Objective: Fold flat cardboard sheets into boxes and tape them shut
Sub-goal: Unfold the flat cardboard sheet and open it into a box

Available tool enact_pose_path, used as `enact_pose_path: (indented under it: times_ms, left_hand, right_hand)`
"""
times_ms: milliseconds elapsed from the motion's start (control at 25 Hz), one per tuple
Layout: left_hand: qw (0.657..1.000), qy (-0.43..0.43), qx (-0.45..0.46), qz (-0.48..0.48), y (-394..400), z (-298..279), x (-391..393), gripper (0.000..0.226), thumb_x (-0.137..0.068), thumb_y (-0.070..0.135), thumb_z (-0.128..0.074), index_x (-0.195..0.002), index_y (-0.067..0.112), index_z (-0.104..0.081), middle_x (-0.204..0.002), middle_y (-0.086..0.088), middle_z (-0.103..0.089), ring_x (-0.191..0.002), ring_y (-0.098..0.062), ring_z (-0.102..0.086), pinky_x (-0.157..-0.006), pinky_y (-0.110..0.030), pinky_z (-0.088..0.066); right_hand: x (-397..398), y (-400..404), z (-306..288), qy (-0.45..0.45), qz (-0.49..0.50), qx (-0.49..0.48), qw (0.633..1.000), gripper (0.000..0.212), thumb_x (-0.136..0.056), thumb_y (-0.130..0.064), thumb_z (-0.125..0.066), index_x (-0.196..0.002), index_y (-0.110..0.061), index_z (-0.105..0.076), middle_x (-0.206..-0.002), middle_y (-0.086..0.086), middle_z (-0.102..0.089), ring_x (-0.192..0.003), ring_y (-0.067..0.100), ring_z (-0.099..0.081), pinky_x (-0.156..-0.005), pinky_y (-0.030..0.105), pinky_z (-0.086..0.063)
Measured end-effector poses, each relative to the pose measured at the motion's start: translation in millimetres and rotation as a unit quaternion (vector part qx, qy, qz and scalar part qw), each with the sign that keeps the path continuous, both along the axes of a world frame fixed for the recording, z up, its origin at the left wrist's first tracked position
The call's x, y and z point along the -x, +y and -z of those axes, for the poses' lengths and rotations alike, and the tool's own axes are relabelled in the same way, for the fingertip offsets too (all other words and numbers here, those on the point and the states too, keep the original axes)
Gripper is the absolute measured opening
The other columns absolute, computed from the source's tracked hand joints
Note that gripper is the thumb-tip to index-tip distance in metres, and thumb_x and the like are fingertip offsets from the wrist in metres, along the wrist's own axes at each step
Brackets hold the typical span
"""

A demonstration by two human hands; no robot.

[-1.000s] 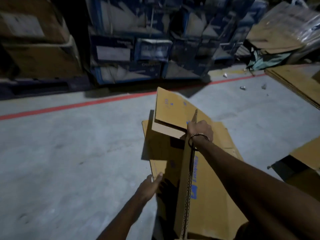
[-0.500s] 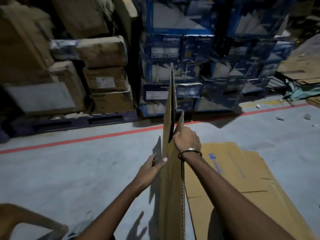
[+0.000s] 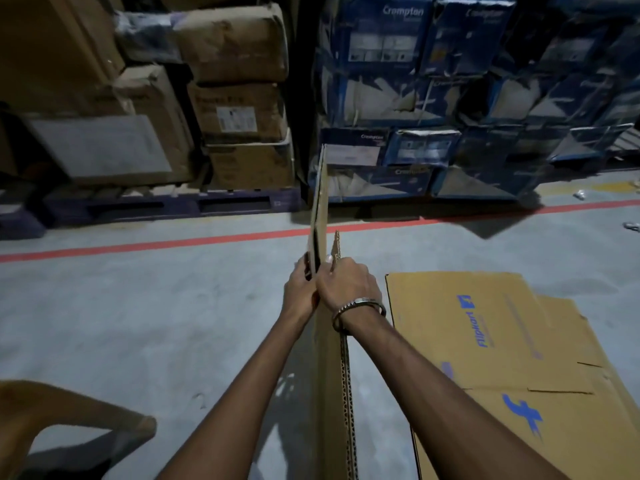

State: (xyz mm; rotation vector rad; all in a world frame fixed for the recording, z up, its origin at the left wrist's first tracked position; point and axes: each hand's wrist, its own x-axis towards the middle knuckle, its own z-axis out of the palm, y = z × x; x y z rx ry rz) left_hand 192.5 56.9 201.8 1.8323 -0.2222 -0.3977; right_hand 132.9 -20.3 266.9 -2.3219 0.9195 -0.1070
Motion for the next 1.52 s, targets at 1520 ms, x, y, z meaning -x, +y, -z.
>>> enact_pose_path:
  times_ms: [1520]
  left_hand:
    - [0.973, -0.048, -0.217, -0.06, 211, -42, 50, 0.029, -0.089, 0.0, -0.061, -0.096, 0.027, -0.068, -0.088, -0.009, -0.075, -0.081, -0.037, -0.072, -0.071, -0.06, -0.063]
  right_hand:
    - [73, -123, -17, 0.124, -0.063, 0.086, 0.987, 0.022, -0.087, -0.014, -0.065, -0.106, -0.014, -0.055, -0.102, 0.011, -0.063, -0.092, 0.03, -0.064, -0.078, 0.04, -0.058]
